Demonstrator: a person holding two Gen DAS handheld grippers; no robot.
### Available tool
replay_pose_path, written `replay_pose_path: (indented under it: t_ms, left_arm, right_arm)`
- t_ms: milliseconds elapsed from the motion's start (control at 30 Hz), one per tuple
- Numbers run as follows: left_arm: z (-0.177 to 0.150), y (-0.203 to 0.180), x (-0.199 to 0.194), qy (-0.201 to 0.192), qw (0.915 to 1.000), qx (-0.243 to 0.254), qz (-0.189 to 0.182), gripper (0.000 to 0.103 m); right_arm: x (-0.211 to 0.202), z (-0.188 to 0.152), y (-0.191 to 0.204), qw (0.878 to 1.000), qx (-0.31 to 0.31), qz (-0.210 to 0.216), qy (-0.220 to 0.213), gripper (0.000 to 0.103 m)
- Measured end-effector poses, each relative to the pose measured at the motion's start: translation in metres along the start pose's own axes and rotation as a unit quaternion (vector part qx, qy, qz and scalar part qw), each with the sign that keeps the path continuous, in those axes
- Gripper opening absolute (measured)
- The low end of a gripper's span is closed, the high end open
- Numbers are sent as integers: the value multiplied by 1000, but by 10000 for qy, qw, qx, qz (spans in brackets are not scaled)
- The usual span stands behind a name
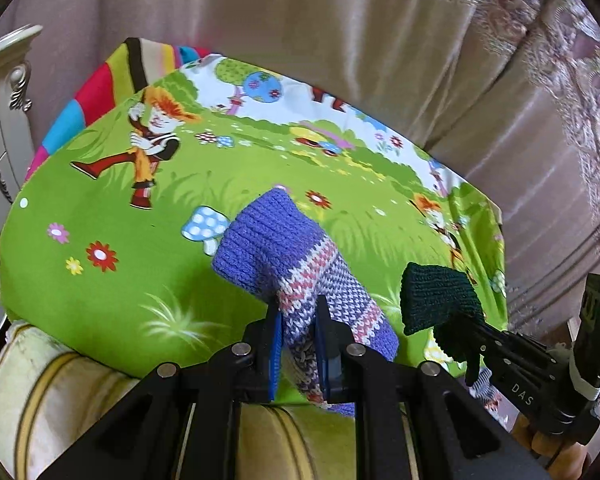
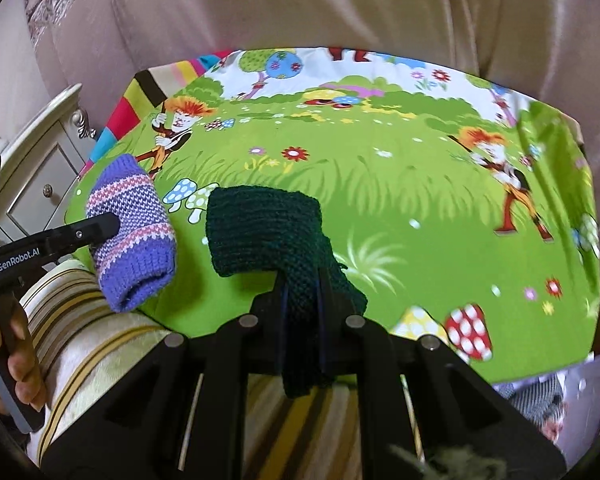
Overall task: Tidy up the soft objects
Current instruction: 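Carry the sock and green glove to the box and open both tools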
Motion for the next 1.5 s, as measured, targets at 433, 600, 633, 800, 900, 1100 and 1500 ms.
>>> replay_pose_path:
  t_ms: [433,600,633,800,900,1100,1500]
  left_arm:
    - [-39,-72,-8,129,9971,702,-269,15]
    - [-57,-104,-7,247,9938,1018,-374,15]
    - [-60,-108,-7,266,9932,1063,-388,15]
    - [-75,-134,-2,443,9889,1314,-537,15]
    - [-84,-147,2,559,9864,1412,-626,15]
    - [-100,-181,8,762,9786,1732,-808,15]
    - [-136,-262,32,1196,9518,2620,-1052,16]
  right_arm:
    - [-62,-67,-43,9977,533,-360,-208,15]
    - [-82,-93,-63,9951,796,-505,-288,15]
    - [-86,-98,-68,9944,860,-534,-309,15]
    - [-105,-119,-86,9910,1092,-664,-397,15]
    - [-117,-132,-100,9881,1259,-773,-429,15]
    - [-137,-161,-130,9801,1622,-1061,-437,15]
    - [-164,-205,-191,9565,2382,-1617,-465,15]
Point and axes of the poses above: each gripper's, at about its wrist camera, not at the fingertips, and x roughly the way its jaws point, y to its left, z to its top, the point moved 6 cm from there along x, roughly the way its jaws point, and after that the axes turned 15 degrees about y, right-handed, at the moved point
